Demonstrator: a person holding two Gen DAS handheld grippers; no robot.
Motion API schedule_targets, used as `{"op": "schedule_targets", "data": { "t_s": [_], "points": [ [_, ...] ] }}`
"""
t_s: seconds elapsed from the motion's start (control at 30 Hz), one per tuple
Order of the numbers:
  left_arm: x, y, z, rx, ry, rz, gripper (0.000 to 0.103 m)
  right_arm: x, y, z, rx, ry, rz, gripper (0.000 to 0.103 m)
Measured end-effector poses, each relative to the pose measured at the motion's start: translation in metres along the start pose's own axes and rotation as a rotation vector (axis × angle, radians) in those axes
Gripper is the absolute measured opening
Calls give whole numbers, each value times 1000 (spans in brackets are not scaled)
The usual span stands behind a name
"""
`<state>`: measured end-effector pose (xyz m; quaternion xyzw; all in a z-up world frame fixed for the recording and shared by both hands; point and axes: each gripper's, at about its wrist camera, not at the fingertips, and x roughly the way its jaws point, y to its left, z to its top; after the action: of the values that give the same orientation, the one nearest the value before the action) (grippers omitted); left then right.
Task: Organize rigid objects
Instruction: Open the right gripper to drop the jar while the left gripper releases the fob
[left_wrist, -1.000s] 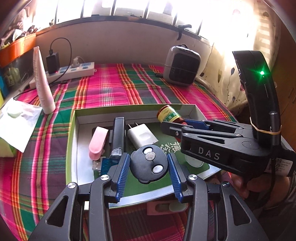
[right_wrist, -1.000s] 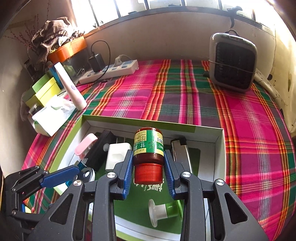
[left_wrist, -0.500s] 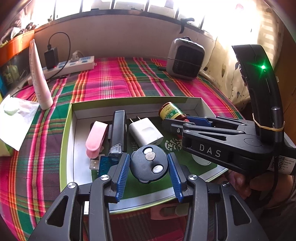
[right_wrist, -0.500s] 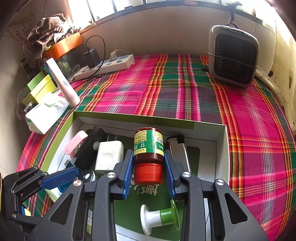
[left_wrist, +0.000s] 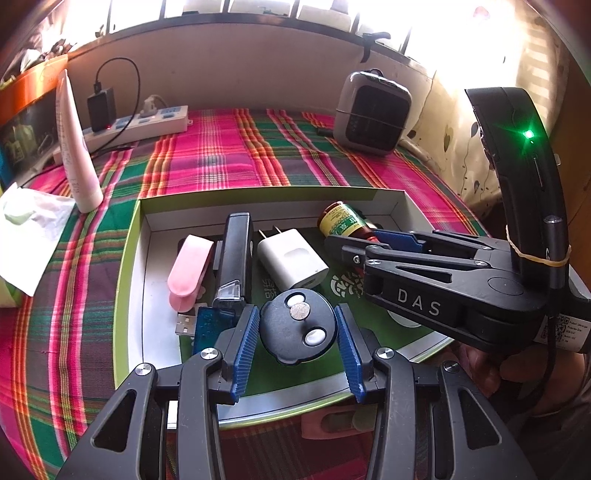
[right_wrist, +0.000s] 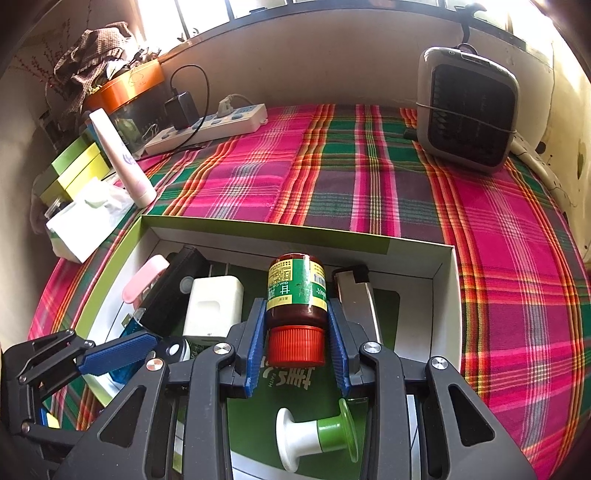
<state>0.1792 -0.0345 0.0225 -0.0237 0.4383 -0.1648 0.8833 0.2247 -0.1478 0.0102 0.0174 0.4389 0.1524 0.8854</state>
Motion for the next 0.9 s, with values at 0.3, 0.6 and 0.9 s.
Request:
{"op": "schedule_targets", "data": {
  "t_s": [0.3,0.6,0.9],
  "points": [
    [3,2,-1,-5,8,-2,41,-1,-1,-1,7,-4,-6,33],
    [0,2,-2,-7,3,-12,41,-2,-2,0,17,-5,-3,34],
    [-6,-1,-3,-3,-8,-17,41,-6,1,-2,21,-10,2,42]
  ]
}}
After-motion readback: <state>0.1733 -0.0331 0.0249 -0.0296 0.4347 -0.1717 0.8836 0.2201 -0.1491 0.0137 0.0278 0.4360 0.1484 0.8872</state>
